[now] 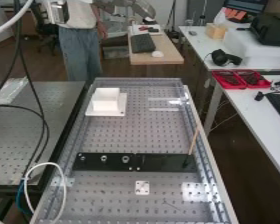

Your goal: Grab the larger nut and place it in the white container

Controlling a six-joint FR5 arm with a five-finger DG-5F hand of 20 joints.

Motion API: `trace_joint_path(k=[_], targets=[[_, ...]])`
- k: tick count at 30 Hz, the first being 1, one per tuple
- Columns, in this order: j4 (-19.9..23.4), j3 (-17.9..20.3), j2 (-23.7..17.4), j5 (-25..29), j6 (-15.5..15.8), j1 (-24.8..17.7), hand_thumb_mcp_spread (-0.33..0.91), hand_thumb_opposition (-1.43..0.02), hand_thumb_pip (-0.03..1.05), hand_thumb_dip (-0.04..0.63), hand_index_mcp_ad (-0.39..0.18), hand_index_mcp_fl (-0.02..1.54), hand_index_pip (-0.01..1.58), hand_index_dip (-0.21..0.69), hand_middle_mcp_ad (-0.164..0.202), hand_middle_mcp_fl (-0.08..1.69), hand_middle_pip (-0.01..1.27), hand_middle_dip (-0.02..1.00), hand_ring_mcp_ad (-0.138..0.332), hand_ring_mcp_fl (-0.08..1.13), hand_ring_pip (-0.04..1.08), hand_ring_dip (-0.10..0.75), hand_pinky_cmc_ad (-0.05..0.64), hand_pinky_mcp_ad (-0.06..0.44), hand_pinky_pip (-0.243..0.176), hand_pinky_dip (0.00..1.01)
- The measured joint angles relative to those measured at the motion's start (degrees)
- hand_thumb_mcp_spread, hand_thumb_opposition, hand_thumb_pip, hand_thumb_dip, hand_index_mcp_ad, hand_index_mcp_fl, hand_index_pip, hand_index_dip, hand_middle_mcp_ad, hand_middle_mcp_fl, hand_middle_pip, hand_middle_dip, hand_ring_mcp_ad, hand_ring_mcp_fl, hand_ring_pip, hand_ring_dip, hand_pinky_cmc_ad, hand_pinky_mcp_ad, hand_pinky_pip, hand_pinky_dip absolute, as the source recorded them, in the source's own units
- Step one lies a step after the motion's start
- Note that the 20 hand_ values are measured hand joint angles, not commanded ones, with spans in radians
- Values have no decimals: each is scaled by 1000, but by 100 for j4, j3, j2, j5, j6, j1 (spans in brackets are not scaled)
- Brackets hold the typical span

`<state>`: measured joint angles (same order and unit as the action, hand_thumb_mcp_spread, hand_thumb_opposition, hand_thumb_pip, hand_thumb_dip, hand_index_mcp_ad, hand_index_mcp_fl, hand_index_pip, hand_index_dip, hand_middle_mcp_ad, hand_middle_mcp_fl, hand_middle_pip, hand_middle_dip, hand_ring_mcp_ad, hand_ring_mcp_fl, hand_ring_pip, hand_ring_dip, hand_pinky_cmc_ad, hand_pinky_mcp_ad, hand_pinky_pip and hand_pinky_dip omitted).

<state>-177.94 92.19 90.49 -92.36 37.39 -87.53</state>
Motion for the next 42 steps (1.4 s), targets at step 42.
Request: trace_joint_path(k=[42], targets=[[407,862,-168,485,31,-111,194,-756,497,51,-3,28,82,2,77,26,141,230,183,-2,91,115,396,344,-106,632]])
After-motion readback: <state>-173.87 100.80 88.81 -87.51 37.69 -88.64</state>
